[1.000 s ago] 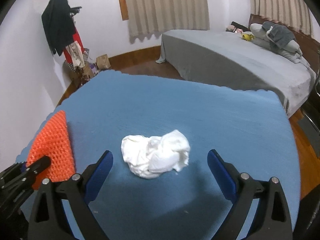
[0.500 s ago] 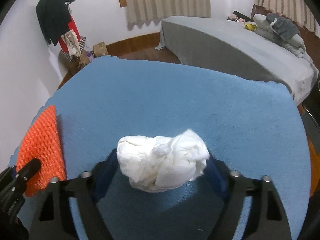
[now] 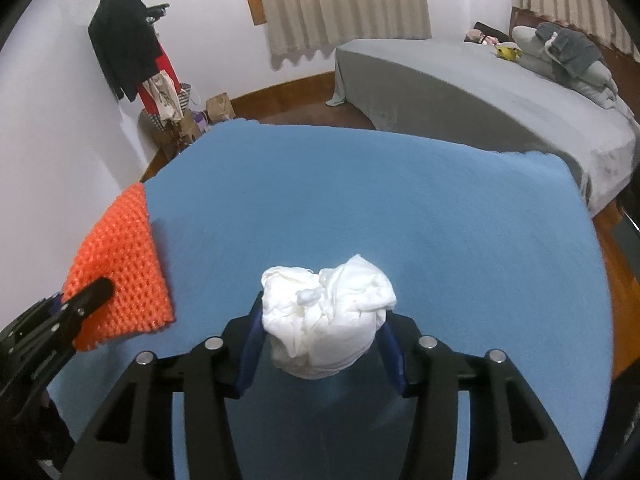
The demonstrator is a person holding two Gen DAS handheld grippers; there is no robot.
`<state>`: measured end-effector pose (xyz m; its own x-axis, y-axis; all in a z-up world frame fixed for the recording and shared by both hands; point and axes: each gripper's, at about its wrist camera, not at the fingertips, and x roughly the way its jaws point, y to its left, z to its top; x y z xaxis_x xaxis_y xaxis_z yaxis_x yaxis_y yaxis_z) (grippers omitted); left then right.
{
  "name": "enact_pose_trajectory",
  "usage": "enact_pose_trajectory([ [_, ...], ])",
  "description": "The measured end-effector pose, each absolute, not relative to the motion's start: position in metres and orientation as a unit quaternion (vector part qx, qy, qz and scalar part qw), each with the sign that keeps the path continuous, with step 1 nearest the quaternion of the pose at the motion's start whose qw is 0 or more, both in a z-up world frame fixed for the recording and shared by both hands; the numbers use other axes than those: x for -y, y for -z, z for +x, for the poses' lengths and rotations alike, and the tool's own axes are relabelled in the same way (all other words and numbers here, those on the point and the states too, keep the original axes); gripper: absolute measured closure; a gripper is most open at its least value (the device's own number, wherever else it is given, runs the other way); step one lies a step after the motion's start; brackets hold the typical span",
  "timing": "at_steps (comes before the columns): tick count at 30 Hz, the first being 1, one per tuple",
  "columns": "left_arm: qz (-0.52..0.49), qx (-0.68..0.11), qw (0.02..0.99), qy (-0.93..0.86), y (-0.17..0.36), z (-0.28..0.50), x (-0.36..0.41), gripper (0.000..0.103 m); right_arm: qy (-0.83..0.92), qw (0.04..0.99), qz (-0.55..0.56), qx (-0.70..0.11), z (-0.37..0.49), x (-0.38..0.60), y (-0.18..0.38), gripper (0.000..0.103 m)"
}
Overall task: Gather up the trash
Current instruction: 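Carry the orange mesh and white cloth over the black bin with both grippers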
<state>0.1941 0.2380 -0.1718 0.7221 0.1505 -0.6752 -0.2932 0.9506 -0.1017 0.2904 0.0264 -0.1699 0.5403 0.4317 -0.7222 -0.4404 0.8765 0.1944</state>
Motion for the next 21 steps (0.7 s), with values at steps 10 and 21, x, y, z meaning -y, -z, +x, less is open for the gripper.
enact_pose_trajectory([
  [10,-0.078,-0.347,0.93,-0.089,0.147,0.167,-0.193,0.08,-0.254,0.882,0.008,-0.397,0.237,0.012,0.151,0.053],
  [21,-0.058,-0.331,0.94,-0.052,0.113,0.137,-0.148,0.079,-0.253,0.896,0.014,-0.365,0.19,0.054,0.113,0.053],
])
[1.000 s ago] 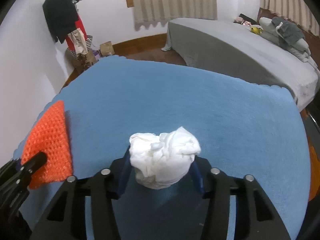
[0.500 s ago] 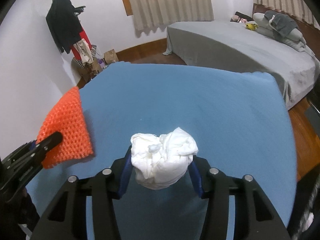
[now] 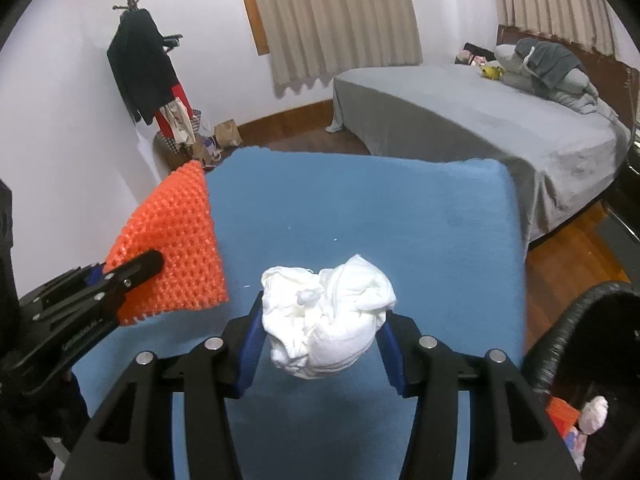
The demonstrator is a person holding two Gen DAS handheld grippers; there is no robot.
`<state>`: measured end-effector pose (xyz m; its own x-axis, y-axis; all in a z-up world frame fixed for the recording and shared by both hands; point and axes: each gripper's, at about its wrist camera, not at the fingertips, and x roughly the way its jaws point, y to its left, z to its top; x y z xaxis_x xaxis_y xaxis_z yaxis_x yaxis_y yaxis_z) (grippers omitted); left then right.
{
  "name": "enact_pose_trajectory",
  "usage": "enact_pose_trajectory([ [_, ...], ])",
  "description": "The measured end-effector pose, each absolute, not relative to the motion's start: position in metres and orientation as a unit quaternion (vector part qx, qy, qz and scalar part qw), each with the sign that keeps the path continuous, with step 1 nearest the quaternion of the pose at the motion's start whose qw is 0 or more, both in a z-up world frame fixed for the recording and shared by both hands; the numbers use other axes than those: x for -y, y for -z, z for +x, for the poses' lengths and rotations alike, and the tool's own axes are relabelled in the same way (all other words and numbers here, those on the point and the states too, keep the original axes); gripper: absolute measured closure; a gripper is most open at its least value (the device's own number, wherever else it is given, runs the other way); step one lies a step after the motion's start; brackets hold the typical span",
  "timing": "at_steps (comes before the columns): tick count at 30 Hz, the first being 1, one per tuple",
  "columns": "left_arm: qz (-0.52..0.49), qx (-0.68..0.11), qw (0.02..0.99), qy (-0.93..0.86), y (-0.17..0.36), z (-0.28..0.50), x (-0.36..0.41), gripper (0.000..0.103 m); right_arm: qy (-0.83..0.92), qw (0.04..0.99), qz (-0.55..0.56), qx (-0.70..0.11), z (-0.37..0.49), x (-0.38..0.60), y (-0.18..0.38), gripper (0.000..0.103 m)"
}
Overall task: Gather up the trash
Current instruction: 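Carry the orange mesh and white cloth over the black bin with both grippers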
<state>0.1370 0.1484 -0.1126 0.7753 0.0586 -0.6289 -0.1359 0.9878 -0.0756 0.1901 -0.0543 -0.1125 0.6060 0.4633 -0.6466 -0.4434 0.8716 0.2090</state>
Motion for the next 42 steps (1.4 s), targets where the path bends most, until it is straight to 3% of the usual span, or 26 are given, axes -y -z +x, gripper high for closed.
enact_pose_trajectory([
  [25,-0.026,-0.276,0.96,0.033,0.042,0.075,-0.05,0.078,-0.213,0.935,0.033,-0.282,0.11,0.156,0.038,0.052],
  [42,-0.002,-0.252,0.964,0.084,0.024,0.062,-0.006,0.077,-0.173,0.95,0.046,-0.255,0.083,0.207,0.028,0.051],
])
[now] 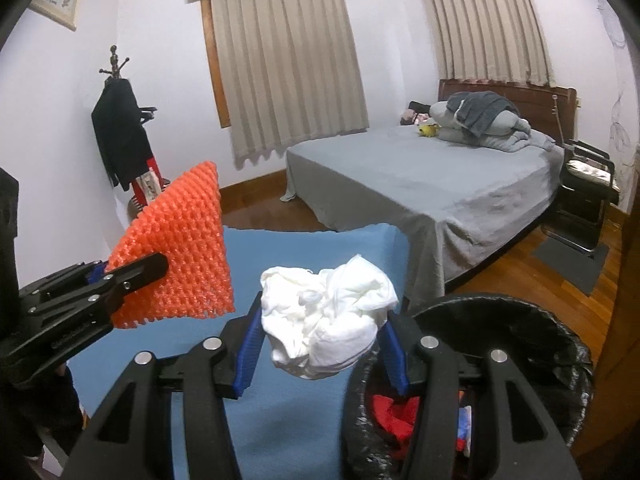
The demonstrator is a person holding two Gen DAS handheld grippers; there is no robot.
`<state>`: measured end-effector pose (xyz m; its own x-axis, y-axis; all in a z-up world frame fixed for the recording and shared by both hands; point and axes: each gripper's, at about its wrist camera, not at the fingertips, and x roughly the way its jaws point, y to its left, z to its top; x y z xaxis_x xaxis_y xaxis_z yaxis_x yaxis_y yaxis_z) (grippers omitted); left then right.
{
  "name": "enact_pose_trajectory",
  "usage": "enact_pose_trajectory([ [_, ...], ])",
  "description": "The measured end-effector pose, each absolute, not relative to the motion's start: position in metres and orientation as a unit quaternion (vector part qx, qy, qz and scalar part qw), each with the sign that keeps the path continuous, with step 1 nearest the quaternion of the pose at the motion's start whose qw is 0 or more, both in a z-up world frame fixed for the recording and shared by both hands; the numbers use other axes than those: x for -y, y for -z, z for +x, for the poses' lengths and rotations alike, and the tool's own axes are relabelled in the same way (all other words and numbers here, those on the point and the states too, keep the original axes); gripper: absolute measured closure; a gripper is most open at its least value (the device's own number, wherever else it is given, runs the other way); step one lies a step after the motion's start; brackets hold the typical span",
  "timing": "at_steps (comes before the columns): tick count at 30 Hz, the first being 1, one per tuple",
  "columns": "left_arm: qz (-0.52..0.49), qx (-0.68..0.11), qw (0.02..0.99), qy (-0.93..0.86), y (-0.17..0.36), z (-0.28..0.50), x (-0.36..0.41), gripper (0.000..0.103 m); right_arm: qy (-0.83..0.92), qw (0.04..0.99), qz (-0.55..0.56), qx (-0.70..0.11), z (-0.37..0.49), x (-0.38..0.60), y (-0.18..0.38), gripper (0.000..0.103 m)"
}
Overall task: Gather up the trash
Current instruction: 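Carry the orange mesh and white cloth over the black bin with both grippers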
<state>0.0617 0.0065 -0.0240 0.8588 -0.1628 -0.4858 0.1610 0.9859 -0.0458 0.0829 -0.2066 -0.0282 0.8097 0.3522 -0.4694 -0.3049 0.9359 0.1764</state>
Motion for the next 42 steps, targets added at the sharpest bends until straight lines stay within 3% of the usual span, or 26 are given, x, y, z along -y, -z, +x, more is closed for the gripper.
enact_pose_trajectory([
  [42,0.046,-0.258,0.94,0.219,0.055,0.097,0.113,0.074,-0.036,0.961,0.07,-0.265,0.076,0.324,0.046,0.051],
])
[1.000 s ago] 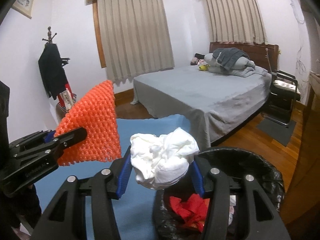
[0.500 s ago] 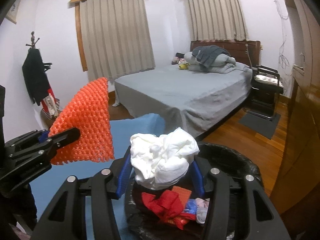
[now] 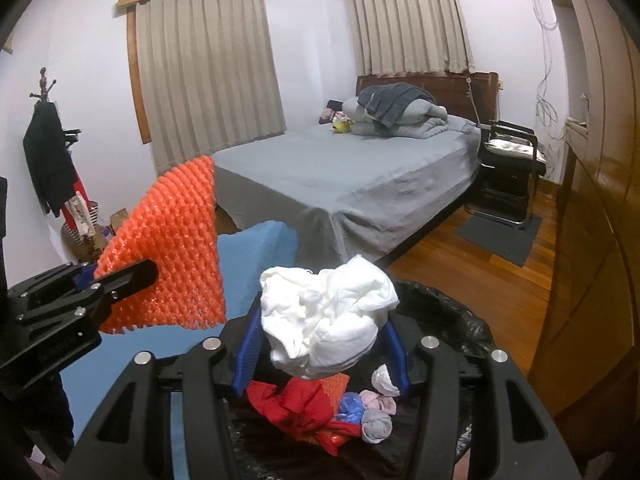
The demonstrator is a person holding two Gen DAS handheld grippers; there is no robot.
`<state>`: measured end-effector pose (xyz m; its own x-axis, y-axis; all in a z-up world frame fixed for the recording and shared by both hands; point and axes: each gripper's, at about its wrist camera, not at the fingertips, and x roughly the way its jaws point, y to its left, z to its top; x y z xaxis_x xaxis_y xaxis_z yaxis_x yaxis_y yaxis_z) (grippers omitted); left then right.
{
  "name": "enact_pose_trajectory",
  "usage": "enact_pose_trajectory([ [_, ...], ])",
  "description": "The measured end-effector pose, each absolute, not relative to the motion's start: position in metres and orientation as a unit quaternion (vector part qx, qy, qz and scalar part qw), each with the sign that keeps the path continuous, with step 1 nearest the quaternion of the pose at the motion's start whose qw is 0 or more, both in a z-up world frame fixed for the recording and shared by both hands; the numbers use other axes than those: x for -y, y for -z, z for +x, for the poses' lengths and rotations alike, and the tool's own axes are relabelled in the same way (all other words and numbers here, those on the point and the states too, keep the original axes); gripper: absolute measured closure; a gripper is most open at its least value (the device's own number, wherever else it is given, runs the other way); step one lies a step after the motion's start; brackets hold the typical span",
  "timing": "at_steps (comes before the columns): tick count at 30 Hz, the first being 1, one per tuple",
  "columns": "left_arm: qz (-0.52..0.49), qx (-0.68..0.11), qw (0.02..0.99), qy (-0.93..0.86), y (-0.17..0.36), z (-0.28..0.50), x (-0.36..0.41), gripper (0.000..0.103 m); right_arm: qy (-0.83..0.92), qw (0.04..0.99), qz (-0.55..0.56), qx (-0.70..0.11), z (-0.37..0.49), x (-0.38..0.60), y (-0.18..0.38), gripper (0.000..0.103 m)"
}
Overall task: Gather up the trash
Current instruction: 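Carry the orange mesh and white cloth over the black bin with both grippers, then open both grippers to drop the orange mesh and white cloth into the bin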
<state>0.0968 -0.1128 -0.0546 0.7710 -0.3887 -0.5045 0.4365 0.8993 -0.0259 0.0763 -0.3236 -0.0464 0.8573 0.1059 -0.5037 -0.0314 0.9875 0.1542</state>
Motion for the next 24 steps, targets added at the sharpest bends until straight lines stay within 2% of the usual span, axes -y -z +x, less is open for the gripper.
enact_pose_trajectory([
  [24,0.065,-0.314,0.913,0.253,0.104,0.149,0.15,0.073,-0.011,0.952,0.077,-0.297,0.098,0.341,0.071,0.05],
])
